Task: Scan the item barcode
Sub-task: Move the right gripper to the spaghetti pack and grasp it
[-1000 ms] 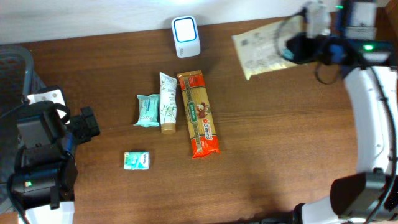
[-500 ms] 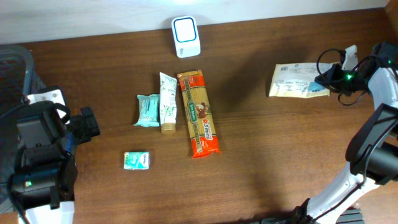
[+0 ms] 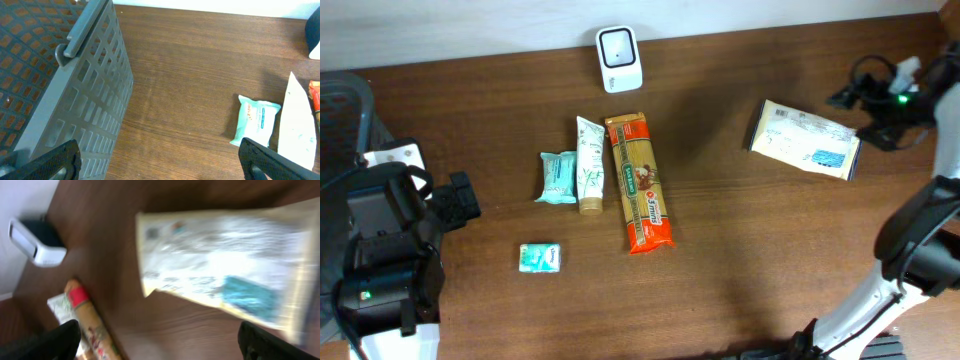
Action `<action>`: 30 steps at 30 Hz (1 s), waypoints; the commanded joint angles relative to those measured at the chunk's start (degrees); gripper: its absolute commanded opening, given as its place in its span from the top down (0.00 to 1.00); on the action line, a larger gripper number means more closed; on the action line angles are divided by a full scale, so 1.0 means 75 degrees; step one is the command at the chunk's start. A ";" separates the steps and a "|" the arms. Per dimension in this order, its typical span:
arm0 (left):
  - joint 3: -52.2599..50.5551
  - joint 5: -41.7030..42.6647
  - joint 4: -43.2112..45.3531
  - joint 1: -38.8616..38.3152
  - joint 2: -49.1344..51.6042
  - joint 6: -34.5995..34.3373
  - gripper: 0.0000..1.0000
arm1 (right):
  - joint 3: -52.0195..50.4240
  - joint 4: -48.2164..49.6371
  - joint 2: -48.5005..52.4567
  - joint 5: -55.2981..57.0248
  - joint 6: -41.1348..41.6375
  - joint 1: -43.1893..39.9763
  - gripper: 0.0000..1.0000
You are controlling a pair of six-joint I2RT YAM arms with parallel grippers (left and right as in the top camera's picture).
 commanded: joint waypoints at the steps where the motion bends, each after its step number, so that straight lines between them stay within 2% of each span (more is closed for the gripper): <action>1: 0.0099 -0.0082 0.0006 0.0035 -0.0052 -0.0076 0.01 | 0.0125 0.0131 -0.0143 -0.0326 -0.0050 0.1096 0.01; 6: 0.0099 -0.0082 0.0006 0.0035 -0.0055 -0.0076 0.01 | 0.0122 0.0592 0.0009 0.0134 -0.0050 0.3261 0.00; 8: 0.0099 -0.0082 0.0006 0.0035 -0.0052 -0.0073 0.01 | 0.0122 0.0781 0.0251 0.0312 -0.0044 0.4130 0.03; 12: 0.0099 -0.0082 0.0006 0.0035 -0.0055 -0.0073 0.01 | 0.0122 0.1396 0.1134 0.0452 0.0259 0.5788 0.20; 14: 0.0099 -0.0082 0.0006 0.0035 -0.0055 -0.0073 0.01 | 0.0122 0.1609 0.1364 0.0898 0.0501 0.6309 0.24; 18: 0.0099 -0.0082 0.0009 0.0035 -0.0055 -0.0076 0.01 | 0.0128 0.2002 0.1445 0.3229 0.1186 0.7600 0.27; 21: 0.0099 -0.0082 0.0006 0.0035 -0.0052 -0.0076 0.01 | 0.0128 0.2197 0.1445 0.5298 0.1183 0.8495 0.28; 23: 0.0099 -0.0082 0.0006 0.0035 -0.0055 -0.0076 0.01 | 0.0128 0.2177 0.1445 0.6035 0.1180 0.8772 0.28; 26: 0.0099 -0.0082 0.0006 0.0035 -0.0052 -0.0073 0.01 | 0.0128 0.2095 0.1443 0.5925 0.1192 0.8594 0.28; 30: 0.0099 -0.0082 0.0009 0.0035 -0.0052 -0.0073 0.01 | 0.0125 0.1909 0.1445 0.3689 0.1207 0.7405 0.29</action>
